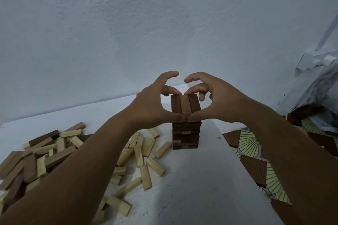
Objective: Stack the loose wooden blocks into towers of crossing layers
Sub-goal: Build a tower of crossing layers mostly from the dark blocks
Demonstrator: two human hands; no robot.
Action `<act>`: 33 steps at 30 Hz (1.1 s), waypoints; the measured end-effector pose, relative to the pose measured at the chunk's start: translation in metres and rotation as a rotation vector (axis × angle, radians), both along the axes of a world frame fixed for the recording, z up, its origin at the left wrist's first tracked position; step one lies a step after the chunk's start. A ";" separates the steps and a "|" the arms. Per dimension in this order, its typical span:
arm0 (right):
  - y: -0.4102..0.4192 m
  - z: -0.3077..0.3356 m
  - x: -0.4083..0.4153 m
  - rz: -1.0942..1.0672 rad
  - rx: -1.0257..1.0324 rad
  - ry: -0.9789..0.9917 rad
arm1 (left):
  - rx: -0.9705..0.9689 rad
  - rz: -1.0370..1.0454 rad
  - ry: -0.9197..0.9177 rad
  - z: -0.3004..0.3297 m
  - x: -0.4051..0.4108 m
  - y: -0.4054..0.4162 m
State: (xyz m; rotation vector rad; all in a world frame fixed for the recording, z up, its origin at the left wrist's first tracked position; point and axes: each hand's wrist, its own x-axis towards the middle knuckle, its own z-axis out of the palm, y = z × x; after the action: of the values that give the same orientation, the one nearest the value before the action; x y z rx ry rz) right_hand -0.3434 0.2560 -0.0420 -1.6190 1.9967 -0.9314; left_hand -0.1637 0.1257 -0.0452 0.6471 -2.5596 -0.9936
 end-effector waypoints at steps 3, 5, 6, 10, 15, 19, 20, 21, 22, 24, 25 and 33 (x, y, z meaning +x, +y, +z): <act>0.000 -0.004 -0.001 -0.003 0.002 -0.002 | 0.017 0.008 -0.009 -0.004 -0.002 0.000; 0.000 -0.006 -0.002 -0.005 -0.003 -0.004 | 0.023 0.008 -0.015 -0.005 -0.002 0.000; 0.001 -0.006 -0.002 -0.006 -0.004 -0.005 | 0.024 0.003 -0.024 -0.005 -0.001 -0.001; 0.005 -0.006 -0.003 -0.002 -0.035 -0.035 | 0.032 -0.019 -0.032 -0.006 0.006 -0.003; 0.004 -0.011 -0.004 -0.004 -0.044 -0.026 | 0.042 0.001 0.001 -0.012 0.009 -0.005; 0.003 -0.013 -0.005 -0.008 -0.051 -0.030 | 0.045 0.005 0.017 -0.013 0.009 -0.006; 0.003 -0.014 -0.005 -0.008 -0.052 -0.031 | 0.048 0.005 0.019 -0.013 0.010 -0.005; 0.003 -0.013 -0.005 -0.007 -0.052 -0.029 | 0.049 0.005 0.021 -0.013 0.010 -0.006; 0.003 -0.014 -0.005 -0.007 -0.051 -0.026 | 0.050 0.004 0.020 -0.013 0.010 -0.006; 0.002 -0.014 -0.005 -0.011 -0.052 -0.016 | 0.053 0.003 0.019 -0.013 0.010 -0.006; 0.002 -0.014 -0.006 -0.012 -0.053 -0.016 | 0.053 0.004 0.020 -0.013 0.009 -0.006; 0.002 -0.012 -0.006 -0.018 -0.055 0.023 | 0.034 -0.011 0.016 -0.008 0.014 -0.004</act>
State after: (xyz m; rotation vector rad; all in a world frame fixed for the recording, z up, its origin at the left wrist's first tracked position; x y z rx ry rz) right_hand -0.3492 0.2583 -0.0542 -1.6508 2.0211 -0.9868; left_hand -0.1501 0.1219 -0.0529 0.6326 -2.5394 -1.0442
